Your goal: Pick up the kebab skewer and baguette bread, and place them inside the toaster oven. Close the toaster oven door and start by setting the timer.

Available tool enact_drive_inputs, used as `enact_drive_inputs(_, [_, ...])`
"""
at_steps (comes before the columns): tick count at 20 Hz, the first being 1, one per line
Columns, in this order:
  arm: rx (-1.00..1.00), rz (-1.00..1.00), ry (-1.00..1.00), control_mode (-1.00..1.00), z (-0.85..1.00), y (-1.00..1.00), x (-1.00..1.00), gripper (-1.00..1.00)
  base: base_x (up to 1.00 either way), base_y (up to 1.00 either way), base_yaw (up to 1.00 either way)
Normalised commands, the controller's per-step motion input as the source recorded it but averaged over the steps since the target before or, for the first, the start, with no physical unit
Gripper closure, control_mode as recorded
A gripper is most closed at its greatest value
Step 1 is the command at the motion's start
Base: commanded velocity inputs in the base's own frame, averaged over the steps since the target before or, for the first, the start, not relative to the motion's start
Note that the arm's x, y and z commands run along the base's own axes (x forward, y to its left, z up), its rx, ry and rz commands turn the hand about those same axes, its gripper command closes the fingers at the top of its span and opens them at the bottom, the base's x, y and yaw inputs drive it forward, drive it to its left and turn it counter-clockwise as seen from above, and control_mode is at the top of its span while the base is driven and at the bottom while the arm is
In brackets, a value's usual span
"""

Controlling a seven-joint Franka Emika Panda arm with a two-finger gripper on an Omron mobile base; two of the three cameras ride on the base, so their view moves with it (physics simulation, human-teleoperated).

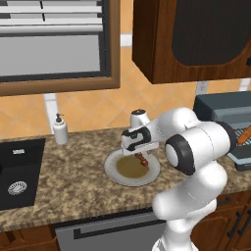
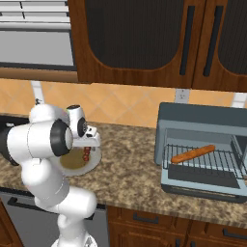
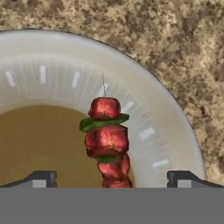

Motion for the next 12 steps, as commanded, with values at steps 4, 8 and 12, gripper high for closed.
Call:
enact_drive_inputs(4, [0.0,0.0,0.0,-1.0,-0.48,0.0,0.08,-1.0,0.0,0.0,0.0])
enact_drive_inputs(8, [0.0,0.0,0.0,-1.0,-0.23,0.0,0.0,1.0,0.0,0.0,0.0])
enact_drive_inputs(12, [0.0,0.0,0.0,-1.0,-0.04,0.0,0.0,1.0,0.0,0.0,0.0])
